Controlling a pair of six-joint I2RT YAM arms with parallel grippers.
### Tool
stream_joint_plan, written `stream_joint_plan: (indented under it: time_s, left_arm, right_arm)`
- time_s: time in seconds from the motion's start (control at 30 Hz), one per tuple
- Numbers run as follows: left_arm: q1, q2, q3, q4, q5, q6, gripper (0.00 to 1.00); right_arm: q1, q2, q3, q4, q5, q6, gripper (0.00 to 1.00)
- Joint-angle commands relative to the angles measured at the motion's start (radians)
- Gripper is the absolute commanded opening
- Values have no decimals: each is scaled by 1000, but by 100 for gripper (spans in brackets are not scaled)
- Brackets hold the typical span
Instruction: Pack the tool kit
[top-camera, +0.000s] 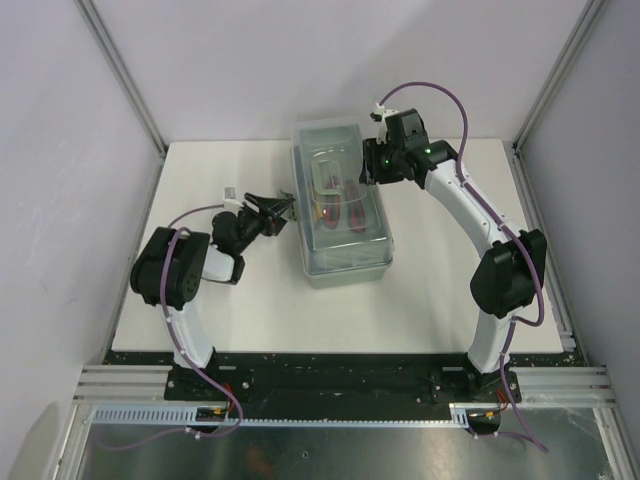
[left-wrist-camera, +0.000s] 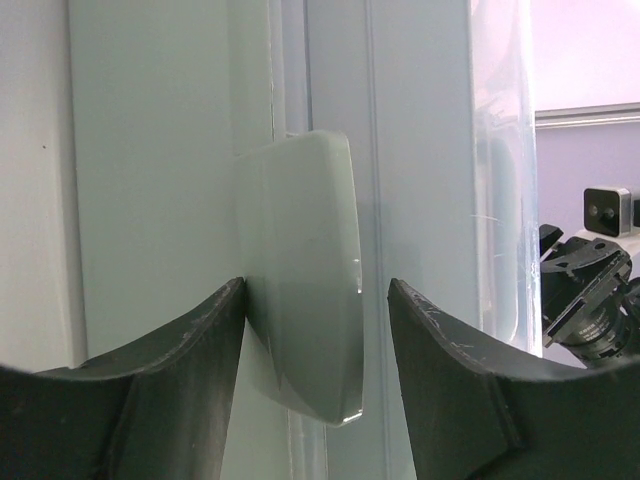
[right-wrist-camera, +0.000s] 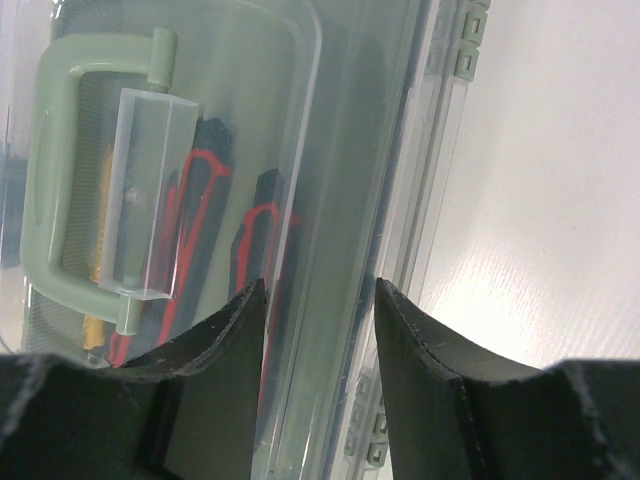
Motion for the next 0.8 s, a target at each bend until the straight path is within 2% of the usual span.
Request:
stream_joint_plan:
  time_s: [0.0, 0.37, 0.77]
  left_arm:
    - [-22, -111, 5, 262, 40, 37, 61]
    - [-27, -179, 34, 71, 44, 159, 54]
    - [-49, -238, 89, -92, 51, 290, 56]
  right_arm:
    - [10, 113, -73, -146, 7, -28, 41]
    - [5, 121, -73, -146, 5, -27, 41]
    - [4, 140, -64, -147, 4, -26, 41]
